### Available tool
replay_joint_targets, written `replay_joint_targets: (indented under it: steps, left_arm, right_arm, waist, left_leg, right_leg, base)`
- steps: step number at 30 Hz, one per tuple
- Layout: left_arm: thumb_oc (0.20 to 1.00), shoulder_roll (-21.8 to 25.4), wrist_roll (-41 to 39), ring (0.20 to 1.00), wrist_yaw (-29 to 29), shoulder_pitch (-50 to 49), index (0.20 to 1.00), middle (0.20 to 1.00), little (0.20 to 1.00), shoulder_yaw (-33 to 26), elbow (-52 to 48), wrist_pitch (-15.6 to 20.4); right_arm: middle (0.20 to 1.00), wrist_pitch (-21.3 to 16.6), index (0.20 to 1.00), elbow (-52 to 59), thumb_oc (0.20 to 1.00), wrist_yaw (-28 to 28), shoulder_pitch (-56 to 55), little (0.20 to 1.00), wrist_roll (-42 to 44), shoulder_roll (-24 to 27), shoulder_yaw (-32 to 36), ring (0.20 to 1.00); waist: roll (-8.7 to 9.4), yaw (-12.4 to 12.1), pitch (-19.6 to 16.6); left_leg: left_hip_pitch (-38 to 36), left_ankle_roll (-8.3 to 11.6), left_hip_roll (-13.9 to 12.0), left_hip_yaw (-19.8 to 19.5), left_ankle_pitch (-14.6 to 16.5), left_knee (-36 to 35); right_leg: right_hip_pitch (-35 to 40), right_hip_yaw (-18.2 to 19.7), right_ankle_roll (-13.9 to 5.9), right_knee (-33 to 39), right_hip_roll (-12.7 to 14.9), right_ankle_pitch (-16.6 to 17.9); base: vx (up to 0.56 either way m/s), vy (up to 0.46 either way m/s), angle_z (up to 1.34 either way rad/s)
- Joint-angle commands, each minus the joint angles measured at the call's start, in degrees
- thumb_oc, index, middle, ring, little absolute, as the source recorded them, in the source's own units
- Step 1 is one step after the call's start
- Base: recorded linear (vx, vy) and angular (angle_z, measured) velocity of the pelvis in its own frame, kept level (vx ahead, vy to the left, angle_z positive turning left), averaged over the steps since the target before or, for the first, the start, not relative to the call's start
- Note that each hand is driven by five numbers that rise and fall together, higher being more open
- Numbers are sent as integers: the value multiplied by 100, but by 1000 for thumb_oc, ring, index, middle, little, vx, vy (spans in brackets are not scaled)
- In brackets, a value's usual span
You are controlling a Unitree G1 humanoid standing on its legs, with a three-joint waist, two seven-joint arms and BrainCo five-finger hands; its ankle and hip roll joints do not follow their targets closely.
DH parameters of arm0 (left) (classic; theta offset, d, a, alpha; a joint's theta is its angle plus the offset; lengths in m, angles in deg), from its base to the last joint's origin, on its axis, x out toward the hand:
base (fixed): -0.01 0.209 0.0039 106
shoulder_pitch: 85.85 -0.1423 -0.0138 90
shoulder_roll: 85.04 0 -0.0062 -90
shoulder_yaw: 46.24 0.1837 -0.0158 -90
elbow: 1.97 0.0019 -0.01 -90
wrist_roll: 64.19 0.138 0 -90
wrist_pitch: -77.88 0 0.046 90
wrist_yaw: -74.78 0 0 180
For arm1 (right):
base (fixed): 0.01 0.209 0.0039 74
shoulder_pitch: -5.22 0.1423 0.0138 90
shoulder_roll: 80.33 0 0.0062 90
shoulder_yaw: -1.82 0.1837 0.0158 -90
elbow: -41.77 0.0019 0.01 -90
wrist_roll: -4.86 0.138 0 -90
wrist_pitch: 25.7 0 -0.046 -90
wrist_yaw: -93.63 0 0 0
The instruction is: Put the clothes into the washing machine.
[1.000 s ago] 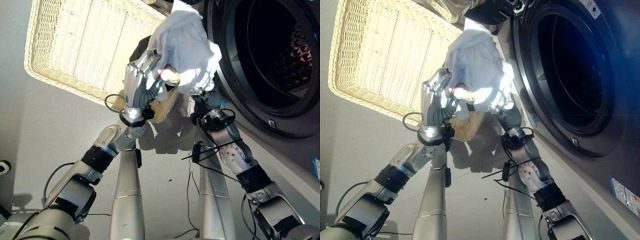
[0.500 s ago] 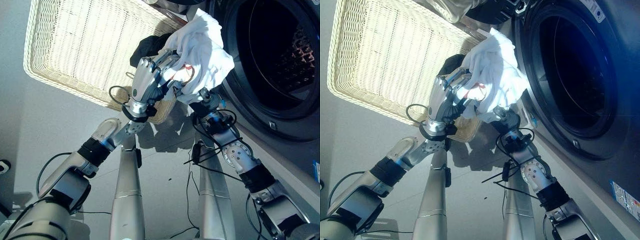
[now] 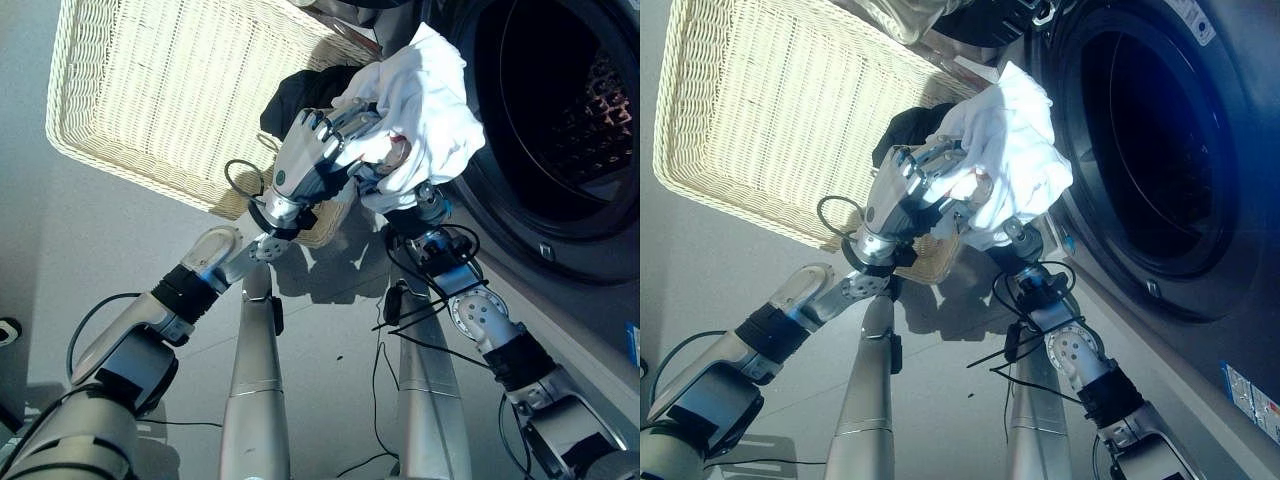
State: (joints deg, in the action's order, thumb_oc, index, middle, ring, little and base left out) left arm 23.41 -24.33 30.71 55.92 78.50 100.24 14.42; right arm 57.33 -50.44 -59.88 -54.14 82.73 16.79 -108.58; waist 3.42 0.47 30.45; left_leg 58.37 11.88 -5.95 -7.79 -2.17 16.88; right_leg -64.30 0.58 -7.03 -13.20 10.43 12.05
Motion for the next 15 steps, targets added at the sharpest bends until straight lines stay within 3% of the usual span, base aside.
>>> replay_joint_targets:
  steps: [1, 10, 15]
  left_arm:
    - [200, -1, 536, 200, 399, -75, 200, 200, 200, 336, -759, 465]
    - [200, 17, 702, 200, 1070, 110, 200, 200, 200, 560, -793, 751]
    - [200, 42, 699, 200, 1259, 161, 200, 200, 200, 630, -810, 705]
  right_arm:
    - [200, -4, 200, 1293, 200, 587, 223, 200, -27, -194, -147, 200]
    - [200, -107, 200, 1162, 200, 443, 229, 200, -60, -171, -111, 200]
    - [200, -175, 200, 1143, 200, 413, 218, 200, -79, -159, -100, 200]
  waist:
    - [-61, 51, -65]
    - [-32, 108, -65]
    - [-28, 131, -65]
  left_leg:
    - [182, -918, 577, -30, -548, -135]
    - [192, -913, 570, 13, -534, -105]
    - [204, -914, 563, 38, -532, -93]
  right_leg:
    - [95, -388, -236, -281, -135, 99]
    - [81, -363, -234, -284, -167, 116]
    - [67, -348, -228, -291, -186, 116]
  base:
    - [0, 0, 0]
    - [0, 0, 0]
    - [0, 0, 0]
